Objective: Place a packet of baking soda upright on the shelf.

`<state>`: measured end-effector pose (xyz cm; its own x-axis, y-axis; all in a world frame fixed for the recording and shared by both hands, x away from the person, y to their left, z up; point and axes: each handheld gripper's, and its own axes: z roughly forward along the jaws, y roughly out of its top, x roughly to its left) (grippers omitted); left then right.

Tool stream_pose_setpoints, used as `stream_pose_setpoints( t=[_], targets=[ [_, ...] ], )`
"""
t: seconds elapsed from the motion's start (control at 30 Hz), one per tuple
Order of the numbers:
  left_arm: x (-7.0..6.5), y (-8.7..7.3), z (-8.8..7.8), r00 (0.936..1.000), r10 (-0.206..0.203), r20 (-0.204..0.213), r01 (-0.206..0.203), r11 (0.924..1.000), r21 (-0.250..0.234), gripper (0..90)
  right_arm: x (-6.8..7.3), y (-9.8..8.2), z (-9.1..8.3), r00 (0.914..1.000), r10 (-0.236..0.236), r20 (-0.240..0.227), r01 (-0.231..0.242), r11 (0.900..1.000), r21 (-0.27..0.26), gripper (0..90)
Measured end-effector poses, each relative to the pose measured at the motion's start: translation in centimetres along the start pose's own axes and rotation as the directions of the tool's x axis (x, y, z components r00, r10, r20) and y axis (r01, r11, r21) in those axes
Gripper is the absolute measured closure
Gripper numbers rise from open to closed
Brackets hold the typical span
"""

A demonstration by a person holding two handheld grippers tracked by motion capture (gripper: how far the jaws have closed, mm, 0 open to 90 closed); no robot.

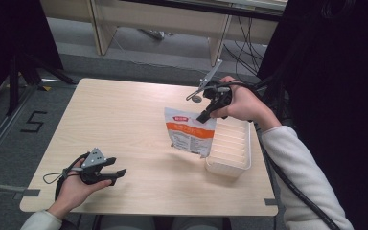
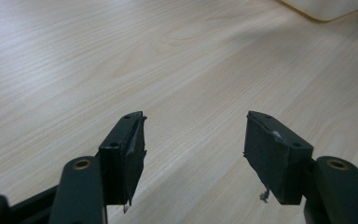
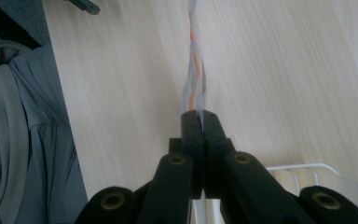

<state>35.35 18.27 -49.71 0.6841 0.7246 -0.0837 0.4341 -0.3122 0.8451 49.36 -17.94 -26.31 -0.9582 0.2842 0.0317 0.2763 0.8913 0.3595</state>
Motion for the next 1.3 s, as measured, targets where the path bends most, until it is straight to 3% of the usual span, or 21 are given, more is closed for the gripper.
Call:
stream_pose_setpoints(
  t=[0.13, 0.57, 0.67, 0.7, 0.73, 0.93, 0.97, 1.0, 1.07, 1.1, 1.3],
  targets=[
    [0.0, 0.0, 0.0, 1.0000, 0.000, 0.001, 0.000, 1.0000, 0.001, 37.5, 0.0, -0.3, -0.8, 0.9999, 0.004, -0.011, -0.004, 1.000, -0.005, 90.0],
    [0.0, 0.0, 0.0, 1.0000, 0.000, -0.001, 0.000, 1.0000, 0.001, 37.4, -0.3, -2.2, -3.8, 0.9994, 0.025, 0.025, -0.025, 1.000, 0.002, 90.0],
    [0.0, 0.0, 0.0, 1.0000, 0.001, -0.001, -0.001, 1.0000, 0.001, 37.4, -0.4, -2.5, -4.1, 0.9992, 0.029, 0.029, -0.029, 1.000, 0.005, 90.0],
    [0.0, 0.0, 0.0, 1.0000, 0.001, -0.001, -0.001, 1.0000, 0.001, 37.4, -0.3, -2.7, -4.2, 0.9981, 0.057, 0.023, -0.057, 0.998, 0.008, 90.0],
    [0.0, 0.0, 0.0, 1.0000, 0.001, -0.001, -0.001, 1.0000, 0.001, 37.4, -0.5, -2.8, -4.3, 0.9991, 0.031, 0.028, -0.031, 0.999, 0.005, 90.0],
    [0.0, 0.0, 0.0, 1.0000, 0.000, -0.002, 0.000, 1.0000, 0.002, 37.4, -0.8, -3.6, -5.0, 0.9989, 0.039, 0.027, -0.040, 0.999, 0.012, 90.0],
    [0.0, 0.0, 0.0, 1.0000, -0.004, -0.002, 0.004, 1.0000, 0.002, 37.4, -0.7, -3.7, -5.1, 0.9969, 0.071, 0.033, -0.072, 0.997, 0.014, 90.0],
    [0.0, 0.0, 0.0, 1.0000, -0.003, -0.002, 0.003, 1.0000, 0.002, 37.4, -0.9, -3.8, -5.1, 0.9987, 0.044, 0.027, -0.045, 0.999, 0.013, 90.0],
    [0.0, 0.0, 0.0, 1.0000, -0.003, -0.002, 0.003, 1.0000, 0.003, 37.4, -0.8, -4.0, -5.3, 0.9966, 0.072, 0.039, -0.073, 0.997, 0.015, 90.0],
    [0.0, 0.0, 0.0, 1.0000, -0.007, -0.003, 0.007, 1.0000, 0.003, 37.4, -1.0, -4.1, -5.4, 0.9980, 0.049, 0.039, -0.050, 0.999, 0.010, 90.0],
    [0.0, 0.0, 0.0, 1.0000, -0.007, -0.002, 0.007, 1.0000, 0.002, 37.4, -1.3, -4.7, -5.9, 0.9971, 0.060, 0.047, -0.061, 0.998, 0.011, 90.0]
  ],
)
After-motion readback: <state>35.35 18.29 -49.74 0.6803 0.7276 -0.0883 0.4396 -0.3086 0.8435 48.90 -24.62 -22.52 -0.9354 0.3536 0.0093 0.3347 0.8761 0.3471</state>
